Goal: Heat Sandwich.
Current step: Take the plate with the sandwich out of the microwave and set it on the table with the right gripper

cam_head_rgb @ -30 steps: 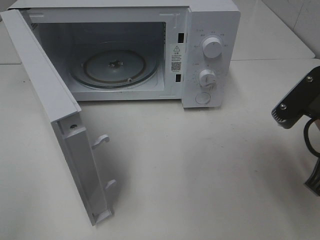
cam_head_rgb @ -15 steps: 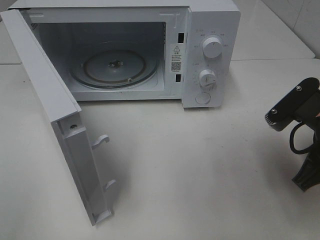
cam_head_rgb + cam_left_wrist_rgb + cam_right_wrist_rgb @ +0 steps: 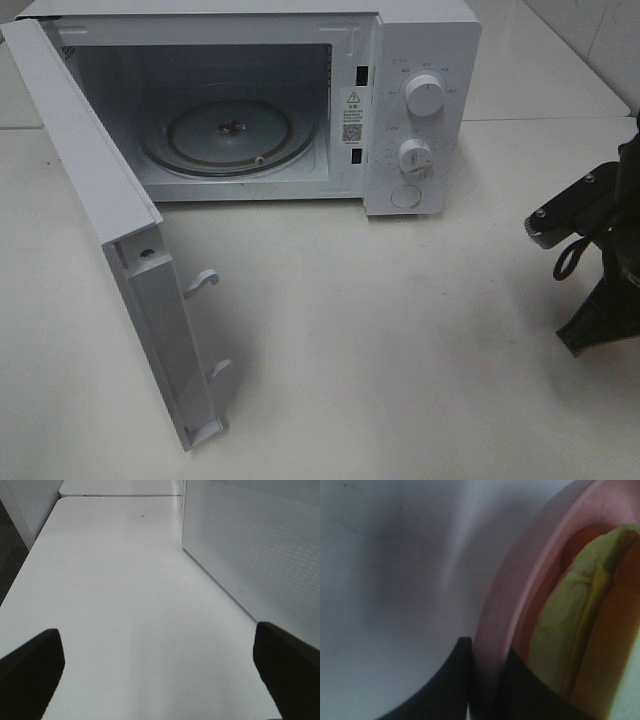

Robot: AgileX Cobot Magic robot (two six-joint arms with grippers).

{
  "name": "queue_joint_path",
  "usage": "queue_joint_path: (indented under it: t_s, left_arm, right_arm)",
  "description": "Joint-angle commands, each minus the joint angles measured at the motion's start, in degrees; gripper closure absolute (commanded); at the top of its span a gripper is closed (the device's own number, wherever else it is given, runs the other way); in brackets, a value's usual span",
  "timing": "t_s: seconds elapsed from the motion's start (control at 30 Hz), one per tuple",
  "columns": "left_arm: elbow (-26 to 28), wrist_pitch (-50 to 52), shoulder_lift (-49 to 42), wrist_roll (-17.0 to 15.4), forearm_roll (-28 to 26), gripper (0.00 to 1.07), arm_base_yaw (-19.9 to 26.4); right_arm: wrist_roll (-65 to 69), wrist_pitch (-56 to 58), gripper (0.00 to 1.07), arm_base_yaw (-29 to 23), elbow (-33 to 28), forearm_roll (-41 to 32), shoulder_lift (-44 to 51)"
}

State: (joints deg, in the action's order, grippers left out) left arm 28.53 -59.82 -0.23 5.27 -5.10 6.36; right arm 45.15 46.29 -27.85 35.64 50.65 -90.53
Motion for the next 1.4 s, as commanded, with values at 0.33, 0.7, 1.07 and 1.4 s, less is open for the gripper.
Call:
queue_joint_path:
  t_s: [0.33,0.7,1.07,1.4]
  left_arm:
    - [-0.2,0.5,-1.2,-0.2,-0.3,0.10,0.2]
    - [-0.2,0.5,-1.2,-0.2,-0.3,0.10,0.2]
    - [-0.2,0.5,-1.2,-0.2,-0.3,0.10,0.2]
    - [-0.2,0.5,-1.2,-0.2,-0.3,0.10,0.2]
  right_arm:
    - [6.8,-2.5,1.03,0.6,1.1,6.6,-7.6]
    - [11.5,-3.7,1.03,0.6,1.1,9.5,-13.3]
    - [14.4,-3.9,0.96,0.6,1.1,10.0,-14.8]
    - [13.9,-4.6,0.67,0.6,1.1,7.7,-13.8]
